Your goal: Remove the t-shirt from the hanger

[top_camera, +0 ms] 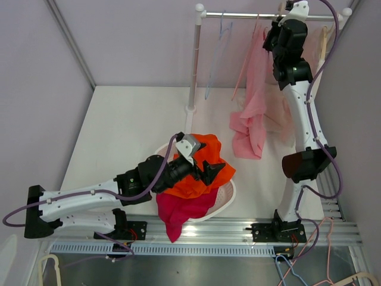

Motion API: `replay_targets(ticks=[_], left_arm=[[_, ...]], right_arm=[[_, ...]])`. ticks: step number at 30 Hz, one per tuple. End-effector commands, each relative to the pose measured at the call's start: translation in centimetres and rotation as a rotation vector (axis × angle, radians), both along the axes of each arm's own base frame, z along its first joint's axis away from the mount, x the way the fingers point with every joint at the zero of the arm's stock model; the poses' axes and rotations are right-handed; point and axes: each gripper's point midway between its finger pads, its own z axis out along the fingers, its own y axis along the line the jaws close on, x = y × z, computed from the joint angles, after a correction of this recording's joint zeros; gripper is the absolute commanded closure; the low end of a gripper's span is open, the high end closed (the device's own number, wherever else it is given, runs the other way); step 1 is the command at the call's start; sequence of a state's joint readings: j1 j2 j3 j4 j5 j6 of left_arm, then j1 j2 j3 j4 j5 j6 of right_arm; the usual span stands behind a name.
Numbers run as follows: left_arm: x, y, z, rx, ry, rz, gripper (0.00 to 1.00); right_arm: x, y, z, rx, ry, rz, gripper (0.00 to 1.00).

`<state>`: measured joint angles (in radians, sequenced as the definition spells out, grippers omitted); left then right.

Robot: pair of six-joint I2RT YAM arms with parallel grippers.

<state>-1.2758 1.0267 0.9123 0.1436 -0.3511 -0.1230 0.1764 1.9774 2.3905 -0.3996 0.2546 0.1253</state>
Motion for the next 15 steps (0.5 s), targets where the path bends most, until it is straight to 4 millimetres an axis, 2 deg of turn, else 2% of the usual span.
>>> replay_targets(ticks=[1, 3, 4, 6, 7, 8, 10, 14, 15], left_arm=[[-1.4, -0.8, 2.8, -0.043, -0.031, -0.067, 0.00], [-2.0, -0.8, 3.5, -0.046, -0.062, -0.077, 0.00], [-2.7, -1.1, 3.7, -0.047, -0.073, -0.094, 0.00], [-3.3, -1.3, 4.4, -0.053, -0.110, -0.106, 0.01], [-4.1, -2.1, 4.3, -0.044, -0.123, -0.126, 0.01], [-4.3, -2.5, 4.6, -0.041, -0.140, -0.119, 0.01], [-4.9, -3.3, 5.2, -0.026, -0.192, -0.102, 0.01], [-6.6, -6.4, 6.6, -0.059, -0.225, -0.136, 0.01], [-7.0, -7.4, 6.2, -0.056, -0.242, -0.147, 0.00]], right_arm=[[-8.7, -0.4, 10.6, 0.038, -0.252, 0.017, 1.00], [-10.5, -0.6, 10.6, 0.058, -0.265, 0.020, 1.00], [-12.3, -1.0, 10.2, 0.064, -0.263, 0.023, 1.00], [-13.8, -1.3, 10.0, 0.073, -0.269, 0.018, 1.00], [-14.5, -1.5, 9.7, 0.078, -0.262, 0.013, 1.00], [-15.7, -2.0, 8.8, 0.082, -0.238, -0.002, 1.00], [-16.7, -2.2, 7.8, 0.096, -0.217, -0.008, 1.00], [-18.9, -3.1, 4.9, 0.155, -0.153, -0.106, 1.00], [-19.5, -3.5, 4.5, 0.170, -0.144, -0.128, 1.00]])
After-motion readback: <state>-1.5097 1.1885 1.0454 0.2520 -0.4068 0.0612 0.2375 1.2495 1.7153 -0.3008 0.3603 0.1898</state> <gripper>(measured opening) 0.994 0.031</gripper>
